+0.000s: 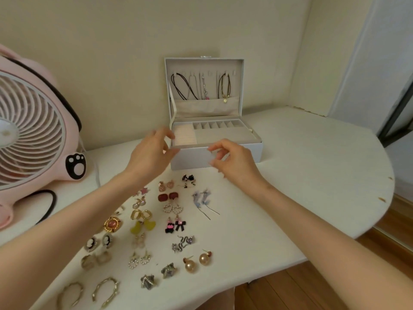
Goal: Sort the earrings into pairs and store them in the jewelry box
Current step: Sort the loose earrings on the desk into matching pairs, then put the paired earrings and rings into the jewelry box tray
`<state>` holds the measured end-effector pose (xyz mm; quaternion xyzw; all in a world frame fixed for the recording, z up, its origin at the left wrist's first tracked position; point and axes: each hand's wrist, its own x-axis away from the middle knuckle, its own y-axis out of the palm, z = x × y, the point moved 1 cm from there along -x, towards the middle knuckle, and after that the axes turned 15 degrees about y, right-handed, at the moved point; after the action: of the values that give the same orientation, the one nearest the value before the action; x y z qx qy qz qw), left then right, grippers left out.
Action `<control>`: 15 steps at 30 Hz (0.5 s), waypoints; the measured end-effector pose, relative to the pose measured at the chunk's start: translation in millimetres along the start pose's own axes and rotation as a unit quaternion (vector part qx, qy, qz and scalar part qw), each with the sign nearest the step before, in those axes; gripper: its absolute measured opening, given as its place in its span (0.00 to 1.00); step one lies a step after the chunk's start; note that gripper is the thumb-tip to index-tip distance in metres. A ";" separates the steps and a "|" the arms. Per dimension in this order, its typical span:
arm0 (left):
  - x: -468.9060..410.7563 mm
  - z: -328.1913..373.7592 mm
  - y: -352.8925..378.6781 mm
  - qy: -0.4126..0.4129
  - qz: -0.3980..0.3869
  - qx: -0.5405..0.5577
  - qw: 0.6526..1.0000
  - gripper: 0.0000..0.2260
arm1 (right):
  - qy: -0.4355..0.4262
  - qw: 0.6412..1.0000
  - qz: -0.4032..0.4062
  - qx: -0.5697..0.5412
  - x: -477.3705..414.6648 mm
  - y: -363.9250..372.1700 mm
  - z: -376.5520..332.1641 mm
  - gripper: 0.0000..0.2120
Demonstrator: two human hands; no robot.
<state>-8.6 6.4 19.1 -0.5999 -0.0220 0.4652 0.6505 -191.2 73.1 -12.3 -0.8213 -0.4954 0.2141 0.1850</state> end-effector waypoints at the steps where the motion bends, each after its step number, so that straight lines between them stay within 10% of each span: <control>1: -3.9 -6.1 1.5 -0.014 -0.003 -0.009 1.000 0.14 | -0.002 1.000 0.010 0.024 -4.6 -1.7 -0.2 0.12; 15: -23.7 -27.9 20.1 -0.009 -0.045 0.037 0.998 0.05 | 0.084 0.995 0.048 -0.026 -44.2 -6.2 12.2 0.10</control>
<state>-17.3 -32.8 7.7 -0.5693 -0.0376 0.4414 0.6926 -220.7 37.5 -12.0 -0.8637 -0.4437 0.1397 0.1941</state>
